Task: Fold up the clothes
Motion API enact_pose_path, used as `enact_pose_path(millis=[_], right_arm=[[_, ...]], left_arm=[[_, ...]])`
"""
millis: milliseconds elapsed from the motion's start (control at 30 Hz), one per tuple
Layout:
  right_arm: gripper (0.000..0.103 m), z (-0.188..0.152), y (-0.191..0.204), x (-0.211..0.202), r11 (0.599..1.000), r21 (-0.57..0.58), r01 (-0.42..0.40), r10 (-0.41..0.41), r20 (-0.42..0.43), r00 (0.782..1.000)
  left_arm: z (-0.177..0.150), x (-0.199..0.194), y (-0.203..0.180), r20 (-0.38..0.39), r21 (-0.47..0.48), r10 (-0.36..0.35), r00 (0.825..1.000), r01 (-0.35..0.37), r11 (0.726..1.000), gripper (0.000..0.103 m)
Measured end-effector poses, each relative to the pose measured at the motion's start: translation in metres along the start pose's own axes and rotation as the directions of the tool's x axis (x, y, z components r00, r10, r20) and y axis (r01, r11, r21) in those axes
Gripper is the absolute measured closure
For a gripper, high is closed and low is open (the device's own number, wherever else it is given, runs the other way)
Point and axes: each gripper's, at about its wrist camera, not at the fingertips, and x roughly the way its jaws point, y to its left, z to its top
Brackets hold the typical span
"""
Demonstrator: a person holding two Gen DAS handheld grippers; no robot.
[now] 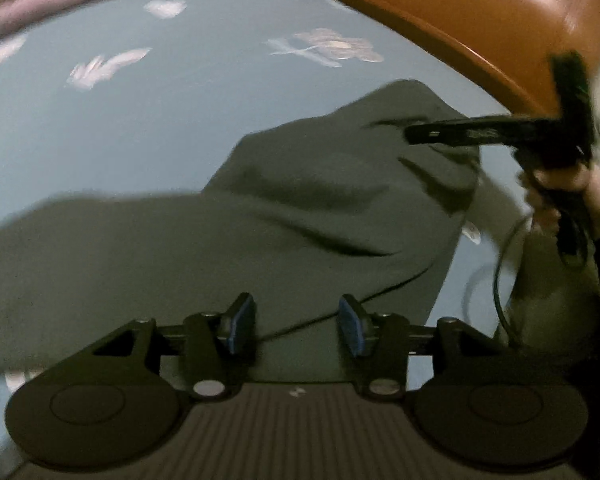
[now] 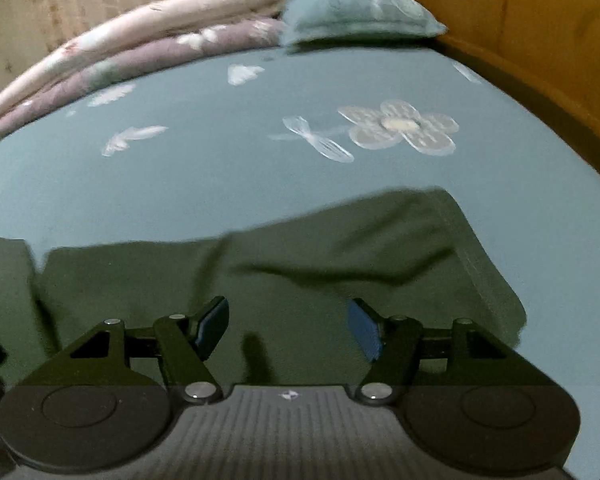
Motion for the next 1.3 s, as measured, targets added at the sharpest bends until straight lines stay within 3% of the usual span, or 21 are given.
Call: enact_pose_path(millis=[100,267,333,500,600,733,967,1233,1300], right_arm=[[0.032,0.006,0.017,-0.011,0.995,-0.022,-0.094,0.095,0.019,0.995],[0.03,0.011,0.047,-0.011,0.978,-0.06,-0.201,0.201,0.009,0.979],[0.03,0.01,0.058,-0.007,0.973,-0.072,-0.22,0.22,-0.012,0.975],[0.03,0.007,0.077,-0.006,0.962,-0.106,-0.25,0.247,-0.044,0.968],[0.03,0.008,0.083,-0.005,0.962,-0.124,-0.243,0.238,-0.054,0.97],[0.03,0.008,0.084,-0.006,0.964,-0.132,-0.229,0.223,-0.062,0.973],[0.03,0.009,0.084,-0.001,0.967,-0.136,-0.216,0.207,-0.08,0.975],[0.03,0.006,0.091,0.002,0.961,-0.153,-0.232,0.218,-0.103,0.971],[0.03,0.006,0.092,0.001,0.961,-0.155,-0.231,0.217,-0.103,0.971]], left_arm=[[-0.009,-0.009,0.014,0.008,-0.087,-0.01,1.0,0.011,0.996,0.048],[-0.033,-0.022,0.04,0.045,-0.248,-0.031,0.999,0.041,0.968,0.047],[-0.043,-0.024,0.056,0.085,-0.345,-0.05,0.995,0.076,0.935,0.047],[-0.063,-0.029,0.096,0.222,-0.55,-0.116,0.968,0.223,0.805,0.047],[-0.066,-0.028,0.109,0.28,-0.594,-0.121,0.952,0.271,0.758,0.045],[-0.069,-0.03,0.115,0.32,-0.616,-0.111,0.941,0.295,0.731,0.045],[-0.092,-0.05,0.143,0.391,-0.682,0.0,0.92,0.29,0.671,0.045],[-0.092,-0.035,0.173,0.481,-0.721,0.019,0.876,0.383,0.577,0.043],[-0.088,-0.037,0.172,0.508,-0.71,0.015,0.861,0.409,0.573,0.043]])
